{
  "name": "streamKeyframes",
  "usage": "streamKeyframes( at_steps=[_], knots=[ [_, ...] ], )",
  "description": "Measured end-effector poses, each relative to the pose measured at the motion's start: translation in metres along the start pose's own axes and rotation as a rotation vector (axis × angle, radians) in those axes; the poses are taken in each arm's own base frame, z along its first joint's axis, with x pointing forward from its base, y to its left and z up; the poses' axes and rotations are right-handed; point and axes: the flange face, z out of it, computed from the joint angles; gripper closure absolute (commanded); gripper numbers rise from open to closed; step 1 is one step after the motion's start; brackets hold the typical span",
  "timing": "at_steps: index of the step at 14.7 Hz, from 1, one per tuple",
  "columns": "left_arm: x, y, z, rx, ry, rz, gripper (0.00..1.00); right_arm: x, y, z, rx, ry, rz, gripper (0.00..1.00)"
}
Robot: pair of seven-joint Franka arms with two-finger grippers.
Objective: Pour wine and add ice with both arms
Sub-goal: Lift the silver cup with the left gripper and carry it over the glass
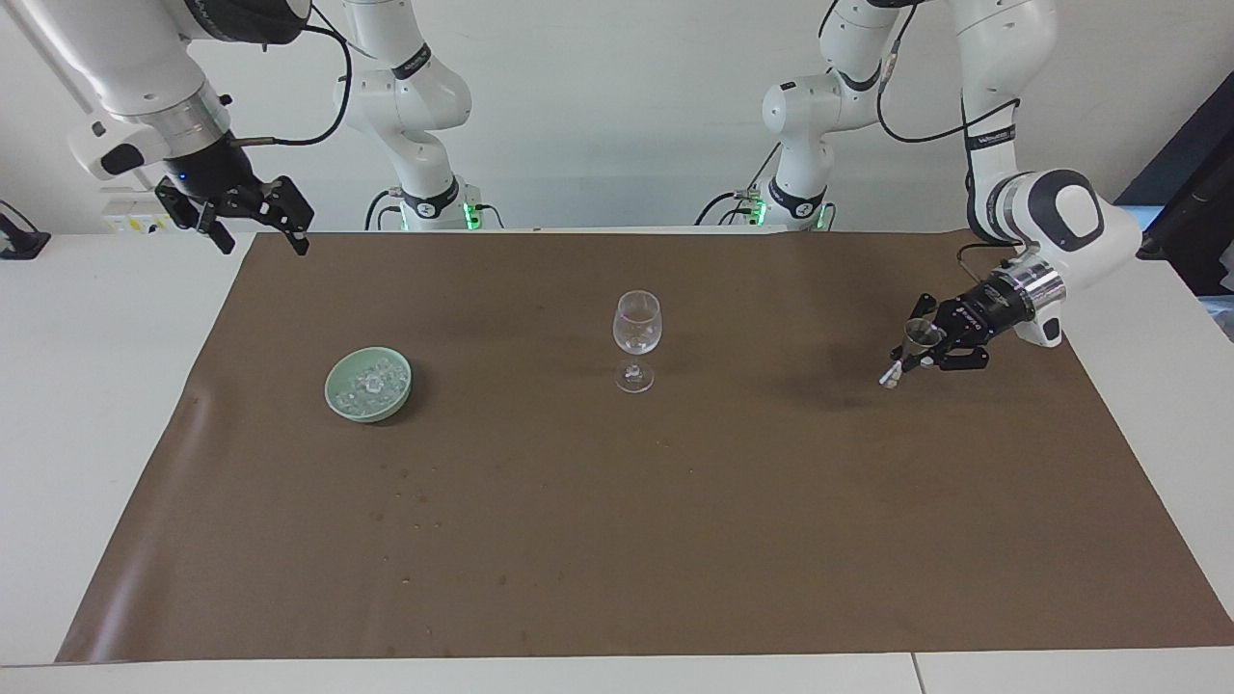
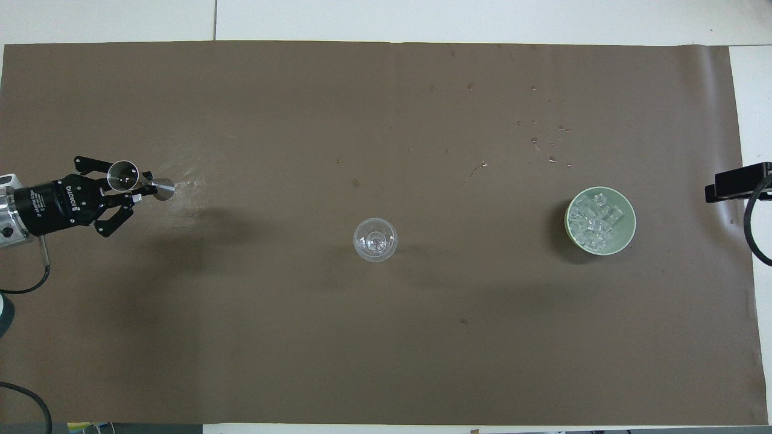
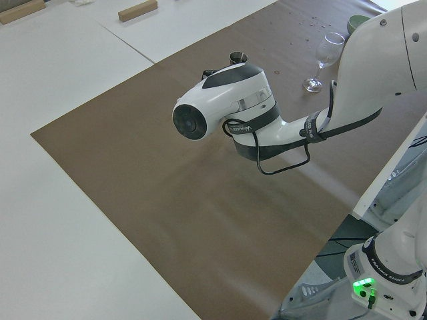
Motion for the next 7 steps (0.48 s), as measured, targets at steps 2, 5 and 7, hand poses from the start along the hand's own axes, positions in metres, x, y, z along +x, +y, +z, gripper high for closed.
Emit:
streamKeyframes(
  at_steps=[2,5,7],
  knots=[
    [-0.035,-0.008,0.020,0.034,-0.006,-0.003,1.00,0.000,0.000,0.000,0.000,0.000,0.000,0.00],
    [-0.079,-0.019,0.055,0.042,0.024,-0.006,1.00,0.000,0.000,0.000,0.000,0.000,0.000,0.00],
    [-0.102,-0.029,0.083,0.039,0.051,-0.016,1.00,0.000,0.000,0.000,0.000,0.000,0.000,0.00]
  ],
)
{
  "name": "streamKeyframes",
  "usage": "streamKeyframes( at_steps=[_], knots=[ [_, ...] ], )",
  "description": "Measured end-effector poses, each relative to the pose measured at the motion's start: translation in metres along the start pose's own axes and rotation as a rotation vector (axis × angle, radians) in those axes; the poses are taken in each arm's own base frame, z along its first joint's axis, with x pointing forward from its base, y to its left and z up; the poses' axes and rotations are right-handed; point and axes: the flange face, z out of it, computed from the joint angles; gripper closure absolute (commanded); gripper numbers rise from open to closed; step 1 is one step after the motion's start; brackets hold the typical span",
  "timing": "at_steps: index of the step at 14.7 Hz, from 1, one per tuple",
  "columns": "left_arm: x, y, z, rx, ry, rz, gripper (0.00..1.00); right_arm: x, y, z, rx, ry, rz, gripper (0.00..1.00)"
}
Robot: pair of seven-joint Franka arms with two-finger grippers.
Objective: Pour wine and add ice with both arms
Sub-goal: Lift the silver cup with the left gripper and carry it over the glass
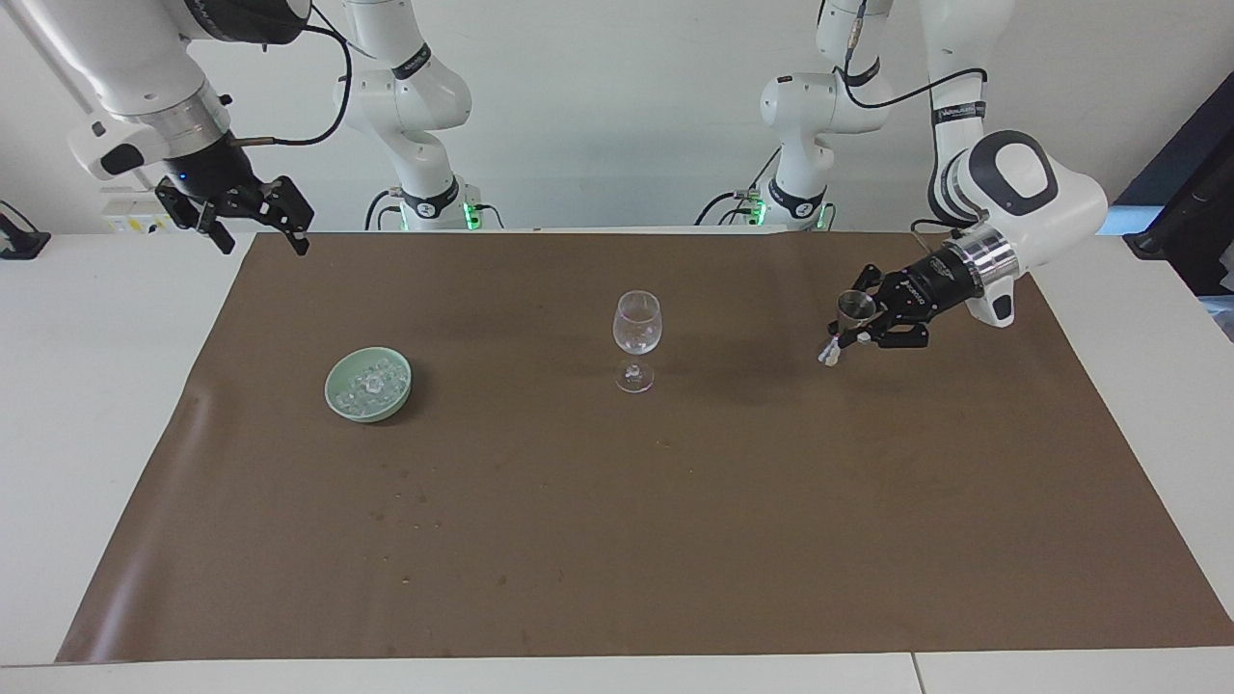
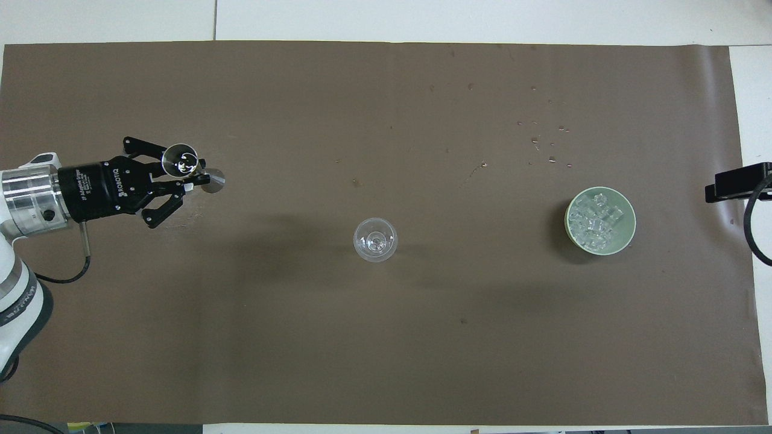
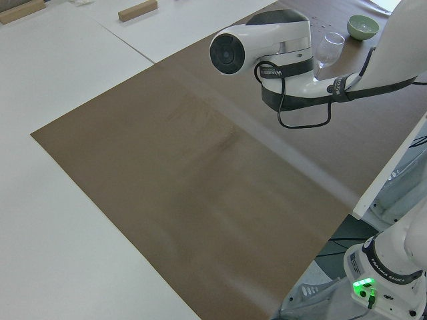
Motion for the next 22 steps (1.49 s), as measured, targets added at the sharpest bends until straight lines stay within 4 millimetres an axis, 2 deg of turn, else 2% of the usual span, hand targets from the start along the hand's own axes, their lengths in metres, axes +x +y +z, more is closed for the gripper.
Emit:
streamKeyframes(
  at_steps=[5,9,16,22],
  knots=[
    [-0.048,-0.032,0.075,-0.018,0.075,0.035,1.00,0.000,0.000,0.000,0.000,0.000,0.000,0.00],
    [-0.069,-0.067,0.125,0.058,0.186,0.112,1.00,0.000,0.000,0.000,0.000,0.000,0.000,0.00],
    [-0.079,-0.091,0.153,0.158,0.423,0.268,1.00,0.000,0.000,0.000,0.000,0.000,0.000,0.00],
    [-0.106,-0.111,0.188,0.181,0.640,0.392,1.00,0.000,0.000,0.000,0.000,0.000,0.000,0.00]
  ],
)
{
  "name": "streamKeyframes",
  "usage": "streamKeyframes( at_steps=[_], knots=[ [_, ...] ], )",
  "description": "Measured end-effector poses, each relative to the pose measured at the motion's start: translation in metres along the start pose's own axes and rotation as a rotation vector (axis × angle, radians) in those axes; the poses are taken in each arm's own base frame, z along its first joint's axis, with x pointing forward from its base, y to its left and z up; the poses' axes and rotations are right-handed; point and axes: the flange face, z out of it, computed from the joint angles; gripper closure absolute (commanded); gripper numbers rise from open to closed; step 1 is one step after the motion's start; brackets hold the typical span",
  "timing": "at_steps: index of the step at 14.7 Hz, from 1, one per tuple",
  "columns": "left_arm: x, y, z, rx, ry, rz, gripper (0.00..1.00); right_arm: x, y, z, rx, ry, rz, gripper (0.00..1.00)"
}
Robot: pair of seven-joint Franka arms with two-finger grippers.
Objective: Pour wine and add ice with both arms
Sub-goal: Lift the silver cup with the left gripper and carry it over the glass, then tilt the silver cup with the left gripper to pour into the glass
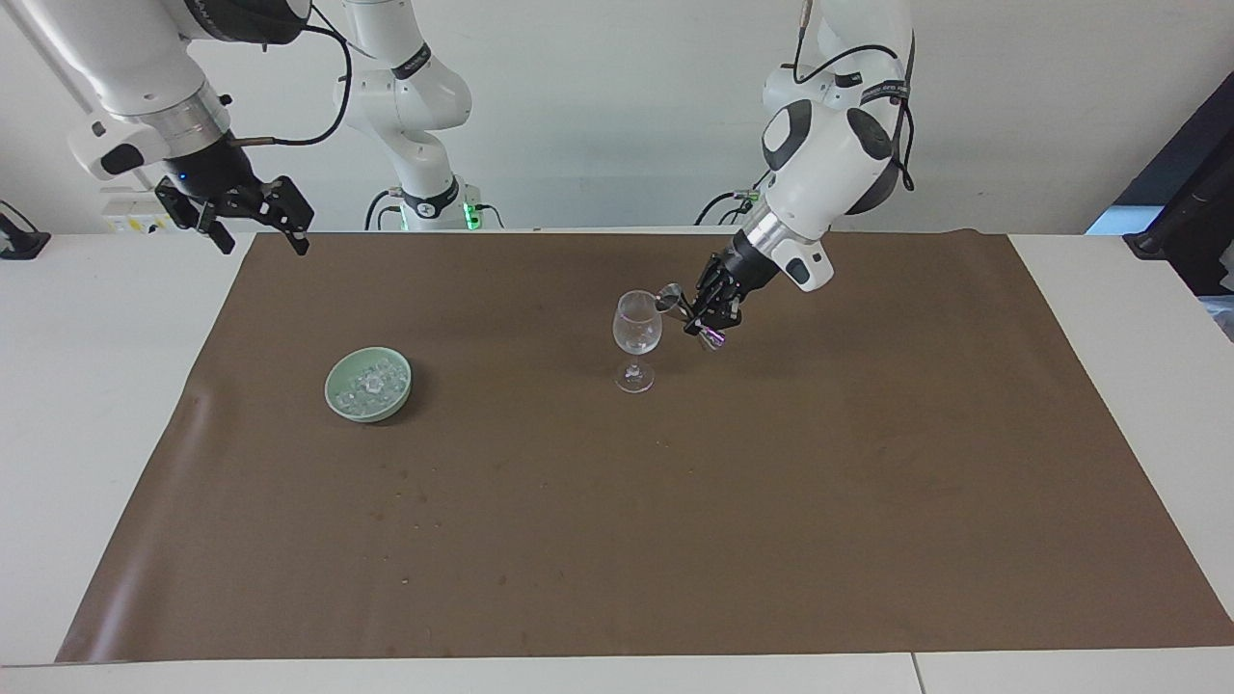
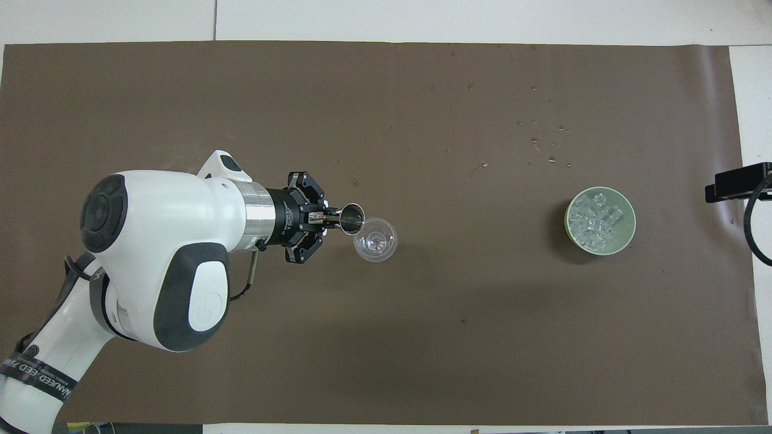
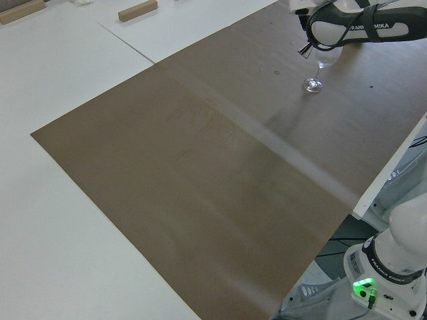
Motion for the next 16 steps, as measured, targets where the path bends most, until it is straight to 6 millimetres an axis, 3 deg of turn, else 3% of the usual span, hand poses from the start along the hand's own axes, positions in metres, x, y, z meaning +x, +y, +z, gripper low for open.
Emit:
streamKeyframes(
  at_steps=[16],
  knots=[
    [-0.055,-0.012,0.007,-0.037,0.391,0.258,1.00,0.000,0.000,0.000,0.000,0.000,0.000,0.00]
  ],
)
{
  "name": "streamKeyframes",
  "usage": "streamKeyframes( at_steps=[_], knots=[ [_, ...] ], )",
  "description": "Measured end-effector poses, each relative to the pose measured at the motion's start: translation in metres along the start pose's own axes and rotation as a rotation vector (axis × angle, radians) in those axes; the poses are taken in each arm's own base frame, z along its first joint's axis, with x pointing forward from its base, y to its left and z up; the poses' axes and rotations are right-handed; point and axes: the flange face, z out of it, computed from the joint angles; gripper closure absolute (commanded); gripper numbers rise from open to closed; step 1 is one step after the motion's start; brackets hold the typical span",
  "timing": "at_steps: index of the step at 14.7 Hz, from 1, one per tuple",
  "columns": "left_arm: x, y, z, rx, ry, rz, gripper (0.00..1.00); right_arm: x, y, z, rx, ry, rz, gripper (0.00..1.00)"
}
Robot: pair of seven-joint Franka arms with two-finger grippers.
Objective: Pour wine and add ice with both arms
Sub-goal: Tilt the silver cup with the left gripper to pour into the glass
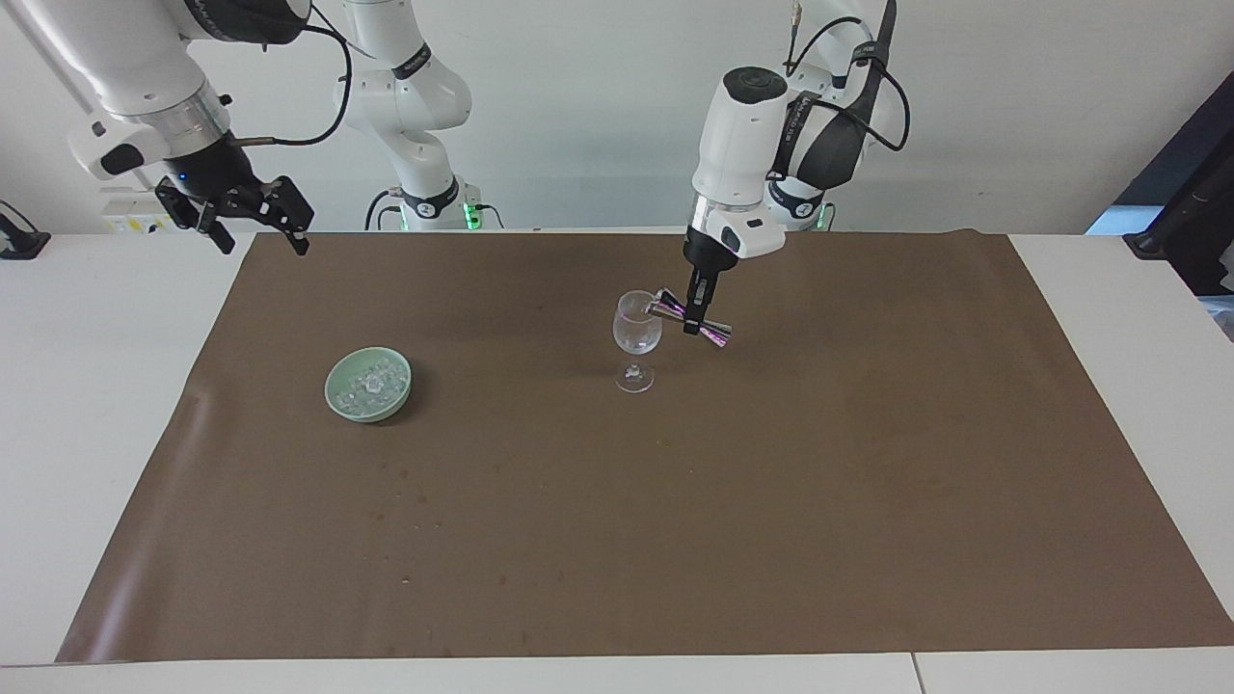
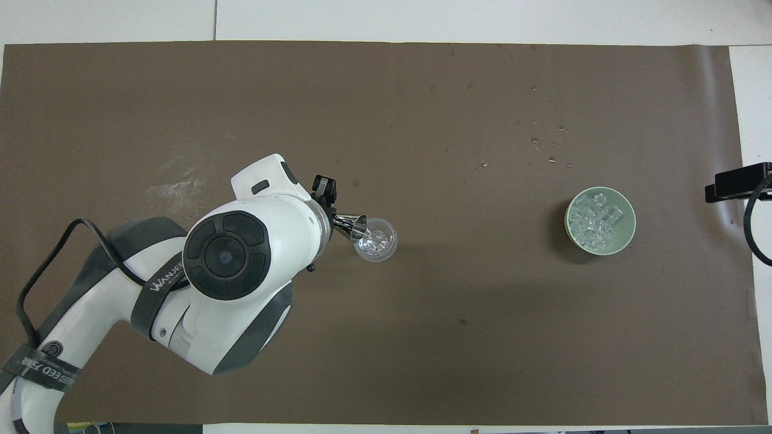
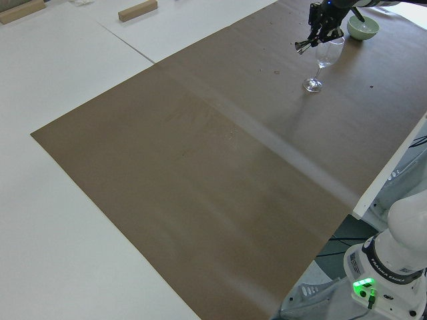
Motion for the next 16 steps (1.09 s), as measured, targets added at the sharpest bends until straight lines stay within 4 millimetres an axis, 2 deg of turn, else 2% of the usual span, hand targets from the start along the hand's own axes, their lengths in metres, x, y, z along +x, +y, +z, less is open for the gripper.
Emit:
streamKeyframes(
  at_steps=[16],
  knots=[
    [-0.048,-0.004,-0.025,-0.080,0.263,0.254,1.00,0.000,0.000,0.000,0.000,0.000,0.000,0.00]
  ],
)
